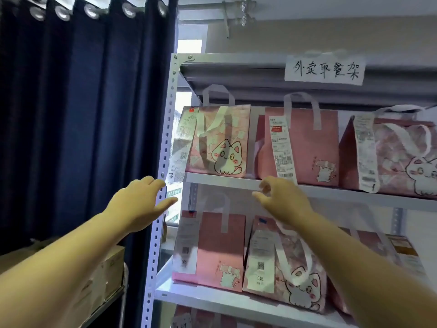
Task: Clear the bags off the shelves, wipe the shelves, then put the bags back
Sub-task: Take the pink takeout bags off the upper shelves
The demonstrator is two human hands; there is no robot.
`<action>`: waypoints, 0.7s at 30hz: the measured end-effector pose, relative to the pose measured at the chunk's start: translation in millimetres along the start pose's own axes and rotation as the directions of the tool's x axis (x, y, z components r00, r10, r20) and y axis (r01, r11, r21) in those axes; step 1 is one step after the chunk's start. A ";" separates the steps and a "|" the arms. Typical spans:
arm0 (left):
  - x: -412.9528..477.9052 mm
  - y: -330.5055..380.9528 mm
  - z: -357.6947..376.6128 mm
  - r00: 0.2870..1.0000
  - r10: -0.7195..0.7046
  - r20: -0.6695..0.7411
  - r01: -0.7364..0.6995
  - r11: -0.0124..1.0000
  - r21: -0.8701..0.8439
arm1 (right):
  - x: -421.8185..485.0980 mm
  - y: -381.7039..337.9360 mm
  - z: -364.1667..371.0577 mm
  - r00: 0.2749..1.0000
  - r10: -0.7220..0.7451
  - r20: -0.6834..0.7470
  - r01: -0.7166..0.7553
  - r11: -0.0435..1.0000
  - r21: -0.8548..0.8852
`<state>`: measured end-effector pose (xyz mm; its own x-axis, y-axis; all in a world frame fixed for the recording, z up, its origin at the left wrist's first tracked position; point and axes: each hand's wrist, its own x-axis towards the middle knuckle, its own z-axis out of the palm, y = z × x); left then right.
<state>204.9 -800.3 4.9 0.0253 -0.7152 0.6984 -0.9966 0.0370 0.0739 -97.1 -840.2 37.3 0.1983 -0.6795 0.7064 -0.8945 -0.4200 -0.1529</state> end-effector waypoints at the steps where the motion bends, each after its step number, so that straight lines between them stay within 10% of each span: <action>1: 11.0 -4.2 5.5 1.000 0.004 -0.014 -0.004 1.000 -0.021 | 11.5 -0.1 7.3 1.000 0.008 -0.020 -0.008 1.000 0.008; 21: 158.7 -52.1 89.3 0.961 0.040 -0.275 -0.101 0.972 -0.211 | 160.1 1.6 94.5 0.937 0.272 -0.218 -0.214 0.943 0.256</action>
<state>253.8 -978.1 48.3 0.0058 -0.4938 0.8695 -0.9549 0.2555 0.1515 -28.9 -1006.5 84.8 -0.1444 -0.6201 0.7712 -0.7829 -0.4050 -0.4722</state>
